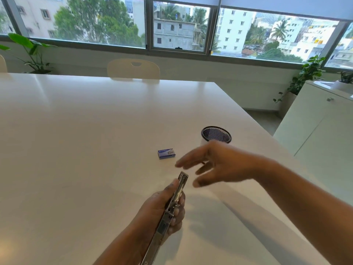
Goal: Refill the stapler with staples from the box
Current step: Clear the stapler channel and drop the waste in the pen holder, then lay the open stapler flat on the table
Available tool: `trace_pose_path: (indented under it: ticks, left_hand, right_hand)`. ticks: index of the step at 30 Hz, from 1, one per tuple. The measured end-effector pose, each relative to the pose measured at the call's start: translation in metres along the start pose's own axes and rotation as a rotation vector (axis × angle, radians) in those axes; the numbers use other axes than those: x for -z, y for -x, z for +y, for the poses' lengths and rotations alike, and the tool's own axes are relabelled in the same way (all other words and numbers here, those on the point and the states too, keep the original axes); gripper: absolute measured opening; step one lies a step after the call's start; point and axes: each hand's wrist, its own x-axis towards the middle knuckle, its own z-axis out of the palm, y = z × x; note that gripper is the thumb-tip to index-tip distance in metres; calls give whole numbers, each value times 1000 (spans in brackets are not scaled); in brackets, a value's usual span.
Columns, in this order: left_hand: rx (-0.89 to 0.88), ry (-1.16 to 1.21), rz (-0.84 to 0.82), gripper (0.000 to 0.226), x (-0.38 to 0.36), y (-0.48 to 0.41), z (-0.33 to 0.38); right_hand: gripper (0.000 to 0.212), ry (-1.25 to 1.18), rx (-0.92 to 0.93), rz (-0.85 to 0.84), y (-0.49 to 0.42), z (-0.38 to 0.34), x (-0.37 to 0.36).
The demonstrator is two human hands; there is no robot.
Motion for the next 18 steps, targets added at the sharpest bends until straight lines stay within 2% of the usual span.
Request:
trace_pose_path:
  ticks: [4, 6, 10, 13, 15, 18]
  left_hand:
    - [55, -8, -118, 44, 5, 0, -2]
    - [92, -35, -165, 47, 7, 0, -4]
    - [111, -207, -240, 53, 10, -4, 2]
    - [53, -385, -218, 54, 18, -6, 20]
    - [22, -416, -177, 52, 29, -6, 35]
    - [-13, -576, -131, 51, 43, -3, 59]
  right_hand:
    - [39, -105, 93, 92, 11, 10, -20]
    - [35, -83, 108, 126, 16, 15, -24]
    - [28, -51, 127, 173, 23, 26, -29]
    - [27, -80, 130, 261, 27, 36, -27]
    - [26, -104, 120, 313, 27, 43, -27]
    - [25, -161, 55, 375, 22, 54, -30]
